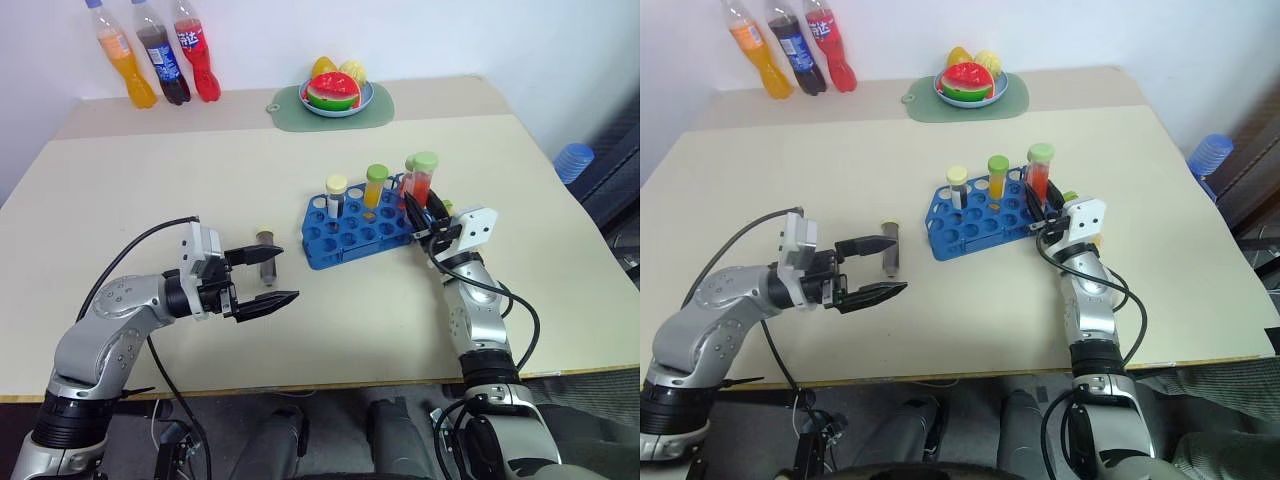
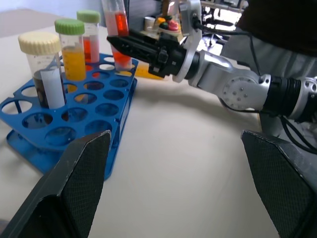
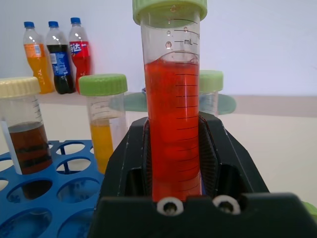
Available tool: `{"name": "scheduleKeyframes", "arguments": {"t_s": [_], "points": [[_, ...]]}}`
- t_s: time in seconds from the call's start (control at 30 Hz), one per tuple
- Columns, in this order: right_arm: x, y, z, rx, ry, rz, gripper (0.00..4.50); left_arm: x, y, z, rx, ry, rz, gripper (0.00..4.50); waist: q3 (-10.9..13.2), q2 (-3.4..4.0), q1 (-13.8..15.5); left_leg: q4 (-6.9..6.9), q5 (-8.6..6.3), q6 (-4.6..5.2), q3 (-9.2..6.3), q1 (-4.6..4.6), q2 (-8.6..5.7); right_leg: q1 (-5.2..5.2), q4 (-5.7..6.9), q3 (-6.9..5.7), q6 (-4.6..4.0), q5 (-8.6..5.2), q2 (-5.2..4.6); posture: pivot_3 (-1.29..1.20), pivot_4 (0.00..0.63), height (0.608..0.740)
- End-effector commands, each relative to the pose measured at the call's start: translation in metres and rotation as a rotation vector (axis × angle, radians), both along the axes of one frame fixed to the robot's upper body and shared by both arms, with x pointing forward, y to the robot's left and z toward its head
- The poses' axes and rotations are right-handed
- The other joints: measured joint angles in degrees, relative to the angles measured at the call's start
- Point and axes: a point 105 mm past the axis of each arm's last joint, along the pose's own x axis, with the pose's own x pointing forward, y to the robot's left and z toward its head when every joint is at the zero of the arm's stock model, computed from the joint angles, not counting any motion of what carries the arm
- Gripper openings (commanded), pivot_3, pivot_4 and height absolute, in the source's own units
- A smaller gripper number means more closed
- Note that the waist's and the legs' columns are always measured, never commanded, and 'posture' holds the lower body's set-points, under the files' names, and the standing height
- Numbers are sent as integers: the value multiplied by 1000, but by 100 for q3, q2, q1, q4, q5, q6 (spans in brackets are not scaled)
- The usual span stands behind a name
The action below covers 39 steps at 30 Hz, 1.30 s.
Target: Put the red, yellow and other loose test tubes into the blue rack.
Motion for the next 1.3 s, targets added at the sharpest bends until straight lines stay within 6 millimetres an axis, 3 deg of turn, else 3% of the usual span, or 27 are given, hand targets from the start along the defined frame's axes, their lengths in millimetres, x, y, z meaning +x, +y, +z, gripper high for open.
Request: {"name": "scheduleKeyframes", "arguments": {"t_s": [0.03,0.2,0.4,0.83,1.07,1.2,1.3], "points": [[-3,-15,3,-2,-26,-60,790,-2,0,12,-10,-47,-2,4370,0,0,-1,0,0,0,0,0,0,0,0,0,0,0,0,0,150,740],[-3,-14,2,-14,-32,-76,790,-1,-3,12,-14,-48,-11,4370,0,0,-11,-1,0,-1,1,0,5,0,0,1,-2,1,5,0,150,740],[-2,3,-9,-15,-9,-38,790,-1,-4,13,-15,-50,-17,4370,0,0,-17,-3,1,-2,1,2,9,0,-1,2,-3,1,9,0,150,740],[13,18,-24,-48,42,-12,790,-4,-5,13,-20,-46,-6,4370,-2,-2,-61,-17,-3,-12,30,39,39,12,-1,32,-15,8,39,0,150,740],[0,49,-23,11,23,135,790,-5,-6,11,-26,-40,-1,4370,-5,-6,-160,-35,-10,-13,68,70,62,20,-1,69,-16,8,59,0,150,740],[-12,70,-17,-2,-2,229,2785,-5,-6,11,-29,-37,-6,4370,-5,-6,-185,-34,-34,-29,94,72,101,5,-4,95,-24,9,98,0,150,740],[-14,69,-9,-58,-33,198,4341,-3,-8,11,-33,-36,-11,4370,-5,-6,-169,-33,-38,-37,96,72,112,-3,-2,99,-34,10,112,0,150,740]]}}
